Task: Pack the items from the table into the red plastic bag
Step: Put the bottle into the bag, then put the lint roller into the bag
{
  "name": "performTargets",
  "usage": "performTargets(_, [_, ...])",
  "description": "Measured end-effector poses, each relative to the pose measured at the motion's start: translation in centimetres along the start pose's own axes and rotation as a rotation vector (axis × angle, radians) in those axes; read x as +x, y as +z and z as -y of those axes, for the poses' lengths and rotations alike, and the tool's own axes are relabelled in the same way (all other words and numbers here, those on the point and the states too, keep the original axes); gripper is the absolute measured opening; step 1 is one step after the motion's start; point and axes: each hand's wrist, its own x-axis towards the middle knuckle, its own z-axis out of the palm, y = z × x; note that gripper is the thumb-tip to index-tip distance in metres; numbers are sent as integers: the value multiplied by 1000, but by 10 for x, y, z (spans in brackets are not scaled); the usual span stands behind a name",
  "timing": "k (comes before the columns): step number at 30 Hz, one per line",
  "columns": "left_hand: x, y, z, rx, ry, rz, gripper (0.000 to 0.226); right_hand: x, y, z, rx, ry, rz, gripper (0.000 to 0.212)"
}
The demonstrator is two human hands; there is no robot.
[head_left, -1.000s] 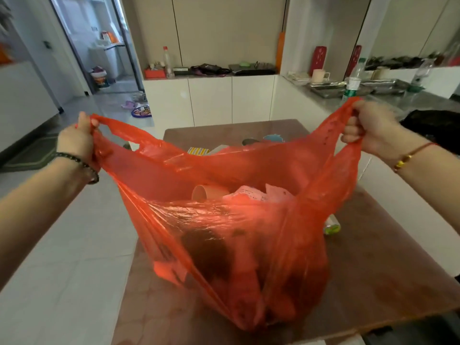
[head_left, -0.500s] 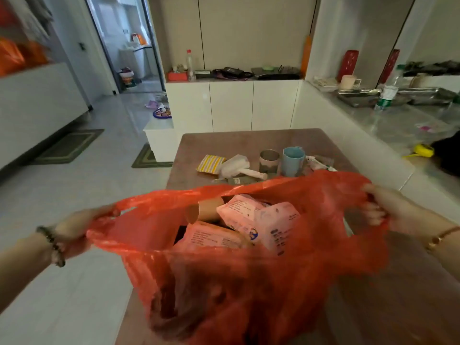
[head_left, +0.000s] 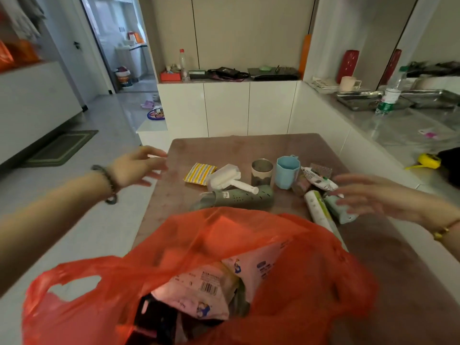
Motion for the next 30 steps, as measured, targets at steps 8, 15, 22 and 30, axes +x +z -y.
performTargets(8, [72,124,12,-25,-145,174,14,145,64,19,-322,-42,-69,55])
performTargets(15, [104,161,45,-155,-353,202,34,249,117,-10,-666,-94,-12,61])
performTargets(22, [103,158,56,-207,-382,155,40,277,130,-12,-922,-168,-69,29])
performTargets(30, [52,127,9,-583,-258,45,26,146,130,35,-609,-563,-149,36])
